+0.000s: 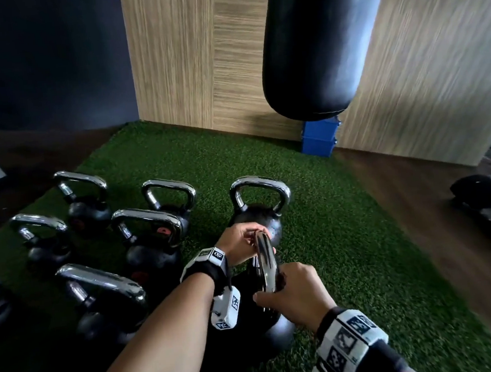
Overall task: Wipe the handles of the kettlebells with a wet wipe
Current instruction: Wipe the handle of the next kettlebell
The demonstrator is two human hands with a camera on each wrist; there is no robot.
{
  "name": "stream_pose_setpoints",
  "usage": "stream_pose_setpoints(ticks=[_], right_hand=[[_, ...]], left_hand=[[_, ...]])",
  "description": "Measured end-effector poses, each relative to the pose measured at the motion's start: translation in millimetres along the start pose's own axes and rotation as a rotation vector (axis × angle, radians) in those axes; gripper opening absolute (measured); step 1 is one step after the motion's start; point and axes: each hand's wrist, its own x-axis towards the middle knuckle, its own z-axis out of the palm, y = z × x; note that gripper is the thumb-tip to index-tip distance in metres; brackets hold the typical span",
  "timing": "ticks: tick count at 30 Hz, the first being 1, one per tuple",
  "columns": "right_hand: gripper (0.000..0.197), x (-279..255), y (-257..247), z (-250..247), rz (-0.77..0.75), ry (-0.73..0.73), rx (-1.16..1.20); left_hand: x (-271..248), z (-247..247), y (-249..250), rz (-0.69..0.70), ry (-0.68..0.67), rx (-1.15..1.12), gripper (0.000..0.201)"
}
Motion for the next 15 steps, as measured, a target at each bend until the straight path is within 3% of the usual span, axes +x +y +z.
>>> stream_pose_setpoints(ticks=[4, 11, 15], right_hand=[[0.036, 10.2, 18.2, -16.9, -0.093, -0.058, -0.063], [0.039, 38.0, 49.8, -47.6, -0.245, -0.089, -0.194], [0.039, 44.6, 58.0, -51.2, -0.337, -0.075, -0.208]], left_hand=[[-22.5, -11.7, -3.3, -0.056, 0.173, 0.108, 0.024], [-67.5, -26.3, -6.9, -0.163, 0.332, 0.226, 0.056], [-83.2, -21.8, -2.6, -0.181, 0.352, 0.19, 0.061]])
